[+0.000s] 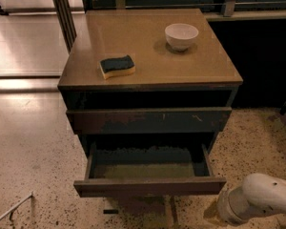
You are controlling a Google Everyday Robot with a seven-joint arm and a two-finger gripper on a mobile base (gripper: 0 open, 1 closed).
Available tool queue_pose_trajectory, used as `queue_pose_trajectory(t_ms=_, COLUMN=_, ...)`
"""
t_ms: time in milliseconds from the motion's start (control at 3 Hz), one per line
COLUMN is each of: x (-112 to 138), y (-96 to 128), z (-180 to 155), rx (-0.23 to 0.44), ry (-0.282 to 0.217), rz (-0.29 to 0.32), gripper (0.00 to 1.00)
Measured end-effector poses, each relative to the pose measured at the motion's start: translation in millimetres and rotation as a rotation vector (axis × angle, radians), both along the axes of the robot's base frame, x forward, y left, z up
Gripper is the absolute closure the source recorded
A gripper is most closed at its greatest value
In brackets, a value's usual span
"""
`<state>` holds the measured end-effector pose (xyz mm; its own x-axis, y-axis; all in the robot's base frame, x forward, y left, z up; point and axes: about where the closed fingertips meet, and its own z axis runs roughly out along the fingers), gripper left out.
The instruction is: Close middle drawer
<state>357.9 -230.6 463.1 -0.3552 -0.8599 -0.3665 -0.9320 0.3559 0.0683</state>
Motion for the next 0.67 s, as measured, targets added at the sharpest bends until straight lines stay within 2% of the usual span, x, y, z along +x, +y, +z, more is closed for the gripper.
queue_pose_trajectory(t_ms=333, x=-17.7, y=13.2, z=-32.6, rx=0.044, ry=0.067, rz=0.006, gripper=1.0)
queue_pose_trajectory(t_ms=667, x=-17.8, y=13.3, z=-32.6, rx=0.044, ry=0.067, rz=0.006, gripper=1.0)
